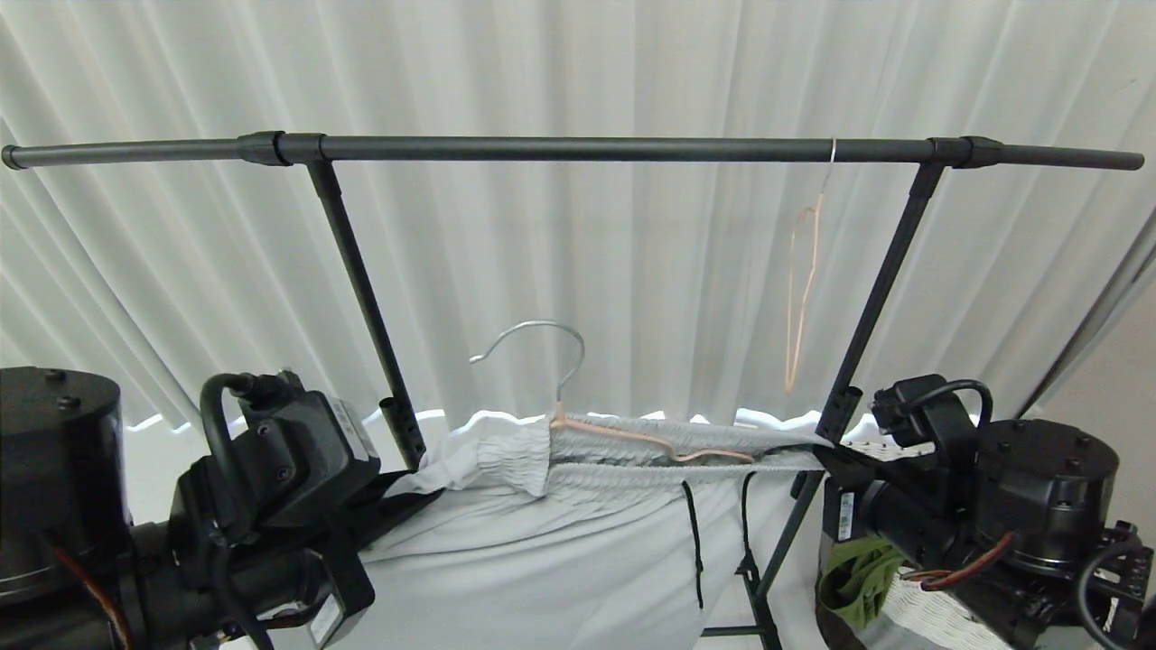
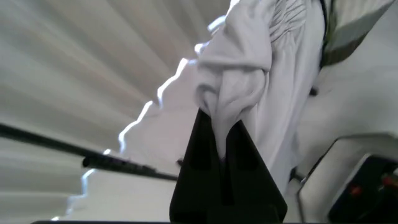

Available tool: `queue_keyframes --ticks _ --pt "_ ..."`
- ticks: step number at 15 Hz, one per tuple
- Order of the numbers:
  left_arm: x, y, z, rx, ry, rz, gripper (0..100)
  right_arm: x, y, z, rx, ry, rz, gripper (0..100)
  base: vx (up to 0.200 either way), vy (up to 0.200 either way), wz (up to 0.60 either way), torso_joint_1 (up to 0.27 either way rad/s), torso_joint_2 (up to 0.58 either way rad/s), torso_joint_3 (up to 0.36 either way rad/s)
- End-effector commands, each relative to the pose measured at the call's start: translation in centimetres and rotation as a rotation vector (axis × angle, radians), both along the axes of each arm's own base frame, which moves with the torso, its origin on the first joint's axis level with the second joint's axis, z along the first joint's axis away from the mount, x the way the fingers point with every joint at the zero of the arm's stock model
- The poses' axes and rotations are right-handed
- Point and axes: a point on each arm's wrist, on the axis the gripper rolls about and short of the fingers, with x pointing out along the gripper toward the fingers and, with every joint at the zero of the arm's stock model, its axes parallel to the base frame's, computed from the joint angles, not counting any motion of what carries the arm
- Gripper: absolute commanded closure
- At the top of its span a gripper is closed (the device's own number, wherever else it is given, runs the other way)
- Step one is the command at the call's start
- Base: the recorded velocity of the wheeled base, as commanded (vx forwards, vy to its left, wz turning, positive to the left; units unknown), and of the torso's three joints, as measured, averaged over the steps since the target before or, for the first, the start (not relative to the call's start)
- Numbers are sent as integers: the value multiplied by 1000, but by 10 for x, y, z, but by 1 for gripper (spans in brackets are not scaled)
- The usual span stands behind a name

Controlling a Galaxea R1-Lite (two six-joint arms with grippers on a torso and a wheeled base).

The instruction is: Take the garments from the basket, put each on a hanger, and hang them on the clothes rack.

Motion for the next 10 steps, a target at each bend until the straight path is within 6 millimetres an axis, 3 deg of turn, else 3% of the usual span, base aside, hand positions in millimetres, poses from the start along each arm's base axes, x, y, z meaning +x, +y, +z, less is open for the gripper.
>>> queue_keyframes --ticks 1,7,8,10 --pt "1 2 -6 20 18 13 100 -2 -2 6 8 -23 5 100 0 0 0 0 0 0" --pt "8 0 -8 55 16 114 100 -38 3 31 -97 -85 254 100 0 0 0 0 0 0" --pt "7 0 -7 38 18 119 100 -52 4 36 -122 -89 323 0 0 0 0 0 0 0" --pt "7 -3 -4 -1 -3 111 100 -73 7 39 -128 -91 410 0 0 0 0 0 0 0"
